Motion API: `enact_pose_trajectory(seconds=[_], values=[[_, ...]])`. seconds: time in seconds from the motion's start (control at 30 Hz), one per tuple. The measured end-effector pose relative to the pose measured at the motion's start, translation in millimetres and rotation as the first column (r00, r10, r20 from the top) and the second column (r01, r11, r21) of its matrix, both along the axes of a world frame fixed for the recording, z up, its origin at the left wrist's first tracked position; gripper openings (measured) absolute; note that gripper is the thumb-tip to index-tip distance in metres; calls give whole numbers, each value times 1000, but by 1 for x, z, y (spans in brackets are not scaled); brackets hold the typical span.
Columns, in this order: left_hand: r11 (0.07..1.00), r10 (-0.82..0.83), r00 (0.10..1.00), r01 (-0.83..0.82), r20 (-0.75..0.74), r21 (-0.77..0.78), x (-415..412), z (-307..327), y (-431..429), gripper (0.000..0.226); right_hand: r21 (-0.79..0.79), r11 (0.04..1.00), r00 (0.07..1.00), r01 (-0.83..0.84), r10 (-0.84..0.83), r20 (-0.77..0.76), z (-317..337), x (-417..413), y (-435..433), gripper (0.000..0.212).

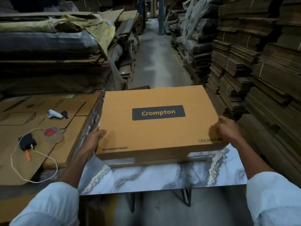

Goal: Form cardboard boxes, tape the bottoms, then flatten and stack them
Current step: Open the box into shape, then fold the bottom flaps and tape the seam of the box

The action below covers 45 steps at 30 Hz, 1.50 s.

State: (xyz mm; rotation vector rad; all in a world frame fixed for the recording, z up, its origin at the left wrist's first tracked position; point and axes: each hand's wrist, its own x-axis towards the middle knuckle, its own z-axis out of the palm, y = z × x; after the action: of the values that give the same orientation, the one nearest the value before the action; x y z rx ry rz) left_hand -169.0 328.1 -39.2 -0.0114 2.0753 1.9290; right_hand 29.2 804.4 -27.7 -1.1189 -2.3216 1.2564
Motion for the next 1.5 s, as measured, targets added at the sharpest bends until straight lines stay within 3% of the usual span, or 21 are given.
enact_pose_trajectory(seconds=[0.07,0.13,0.23,0.33,0.43,0.57,0.7,0.8,0.87,0.93,1.13,1.23,1.37,1.43,1.5], values=[[1000,-23,999,24,22,-8,-3,-14,-8,63,-81,996,998,42,-46,-46,-11,6,1,31],[999,-28,998,27,53,26,2,-27,-15,81,-278,959,992,47,-78,-101,-31,16,0,44],[999,8,999,-10,53,53,41,-17,-6,58,-528,849,964,28,-163,-211,-53,28,-9,52],[998,20,999,-23,49,63,56,-26,-5,49,-578,815,964,46,-187,-187,-74,32,-16,75],[999,-17,998,14,60,52,54,-43,-7,66,-474,880,988,38,-105,-115,-87,29,-19,64],[998,60,998,-60,10,36,50,-36,-3,54,-370,924,986,98,-141,-90,-84,28,-18,50],[994,64,993,-55,-94,90,40,-14,-8,49,-284,953,961,104,-171,-219,-78,21,-1,58],[989,79,982,-55,-170,138,28,8,-8,46,-223,967,906,125,-203,-371,-26,16,-8,63],[987,82,975,-51,-207,149,18,23,-8,58,-173,980,882,100,-167,-440,1,11,-3,56],[987,75,972,-40,-225,153,14,43,-6,50,-99,992,885,82,-118,-451,28,12,-3,46],[997,-32,962,49,-271,58,3,79,6,51,16,1000,961,-25,29,-274,84,13,-2,30],[997,-83,976,81,-203,-17,0,81,14,58,33,999,991,-30,34,-133,80,5,3,44],[991,-104,989,93,-107,-101,-11,62,7,81,200,980,1000,1,-2,2,73,-7,-4,56],[978,-69,981,31,-180,-205,-13,56,6,86,278,960,998,-38,26,49,70,-11,-8,50],[939,-75,954,-31,-291,-342,-4,63,13,76,431,896,989,-108,54,136,68,-15,-18,38]])
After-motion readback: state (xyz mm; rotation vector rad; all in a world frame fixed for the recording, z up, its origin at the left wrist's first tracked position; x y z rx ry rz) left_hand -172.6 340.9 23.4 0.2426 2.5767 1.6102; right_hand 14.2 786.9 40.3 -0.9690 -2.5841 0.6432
